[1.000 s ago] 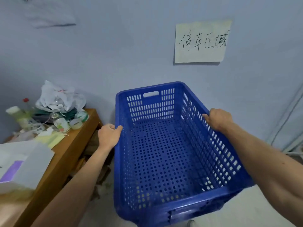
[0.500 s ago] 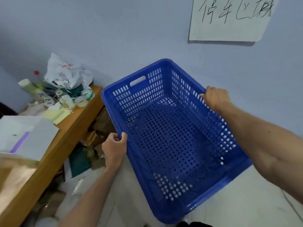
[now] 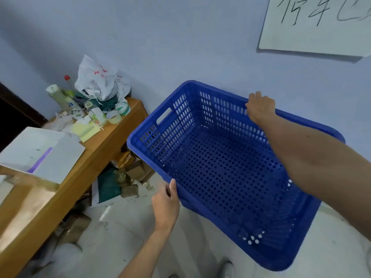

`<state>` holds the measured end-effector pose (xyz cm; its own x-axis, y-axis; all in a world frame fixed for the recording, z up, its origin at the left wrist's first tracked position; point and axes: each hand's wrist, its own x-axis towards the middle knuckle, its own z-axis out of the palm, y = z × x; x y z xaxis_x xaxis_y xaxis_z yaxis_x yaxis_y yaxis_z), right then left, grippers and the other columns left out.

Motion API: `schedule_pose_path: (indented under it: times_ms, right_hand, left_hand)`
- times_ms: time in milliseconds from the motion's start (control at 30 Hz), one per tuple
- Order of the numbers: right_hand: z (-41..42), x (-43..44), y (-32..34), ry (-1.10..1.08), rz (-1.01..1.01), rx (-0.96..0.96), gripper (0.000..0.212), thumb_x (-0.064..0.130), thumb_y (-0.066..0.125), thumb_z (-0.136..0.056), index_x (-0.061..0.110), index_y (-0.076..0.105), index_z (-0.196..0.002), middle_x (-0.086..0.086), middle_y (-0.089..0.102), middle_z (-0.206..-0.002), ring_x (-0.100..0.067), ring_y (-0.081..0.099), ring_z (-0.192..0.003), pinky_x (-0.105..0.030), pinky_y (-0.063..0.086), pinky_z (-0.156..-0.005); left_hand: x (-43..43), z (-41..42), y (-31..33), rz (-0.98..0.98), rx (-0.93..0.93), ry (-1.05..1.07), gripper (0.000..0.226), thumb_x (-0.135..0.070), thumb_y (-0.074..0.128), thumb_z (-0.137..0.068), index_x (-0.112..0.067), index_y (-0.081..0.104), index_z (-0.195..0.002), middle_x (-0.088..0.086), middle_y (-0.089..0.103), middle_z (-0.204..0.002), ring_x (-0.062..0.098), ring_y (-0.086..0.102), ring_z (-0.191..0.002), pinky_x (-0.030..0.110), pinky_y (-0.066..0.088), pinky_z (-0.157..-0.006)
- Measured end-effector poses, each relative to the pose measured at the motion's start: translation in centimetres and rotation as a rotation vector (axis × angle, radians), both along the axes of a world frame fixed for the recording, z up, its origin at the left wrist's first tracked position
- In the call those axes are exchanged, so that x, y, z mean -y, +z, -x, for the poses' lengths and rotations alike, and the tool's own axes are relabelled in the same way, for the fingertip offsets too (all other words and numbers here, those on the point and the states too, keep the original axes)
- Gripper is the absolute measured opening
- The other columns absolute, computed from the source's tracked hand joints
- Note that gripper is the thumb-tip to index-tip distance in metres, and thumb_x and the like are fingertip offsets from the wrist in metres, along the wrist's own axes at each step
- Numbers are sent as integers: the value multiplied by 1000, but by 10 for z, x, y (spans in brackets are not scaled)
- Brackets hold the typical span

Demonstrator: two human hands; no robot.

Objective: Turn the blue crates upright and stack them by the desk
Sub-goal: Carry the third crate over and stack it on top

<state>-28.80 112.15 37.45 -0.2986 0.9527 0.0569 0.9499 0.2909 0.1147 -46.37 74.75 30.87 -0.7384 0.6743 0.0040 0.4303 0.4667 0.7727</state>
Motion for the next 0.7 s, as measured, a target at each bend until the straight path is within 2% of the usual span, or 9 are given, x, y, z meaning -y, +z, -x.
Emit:
schedule_pose_path:
  times_ms: [133,233,333,433,567,700]
  right_hand:
    - [2,-13,-13,-3,27,29,27,23,50,-98,7,50,-120,-13,53,-117,-32,60,-89,-36,31,-71]
    - [1,-14,-18,-23,63,42,28,24,47,-99,6,50,-119,-14,53,-117,-32,60,-92,-37,32,-73]
    - [-8,-11,-19,-61,144,18,35,28,46,-99,3,49,-123,-16,50,-123,-34,58,-102,-39,39,-80]
    - [-19,-9,-20,-81,192,-23,41,28,46,-98,3,46,-130,-17,47,-128,-36,54,-110,-45,43,-89]
    - [-28,9,-16,-100,246,-16,55,39,42,-100,4,37,-142,-20,41,-141,-38,46,-123,-49,41,-100]
    - [-23,50,-18,-94,297,3,64,44,42,-101,6,27,-151,-19,26,-155,-40,33,-137,-54,33,-110]
  left_hand:
    - [-2,2,-8,59,-42,-102,51,-60,39,-96,-17,51,-71,4,60,-57,22,59,-54,45,49,-57]
    - [-5,20,-6,163,-168,-209,54,-66,36,-95,-19,51,-72,0,58,-58,17,56,-54,40,47,-56]
    - [-16,36,5,232,-342,-325,58,-66,38,-93,-15,50,-68,1,53,-56,16,51,-50,34,40,-51]
    - [-26,49,12,280,-389,-422,57,-65,43,-92,-17,44,-62,-2,48,-52,14,43,-45,28,30,-46]
    - [-32,61,17,362,-379,-516,61,-70,41,-91,-17,37,-59,-2,41,-50,14,37,-44,29,29,-47]
    - [-39,67,28,386,-532,-585,61,-72,42,-89,-19,40,-60,-3,47,-53,15,45,-48,26,28,-45]
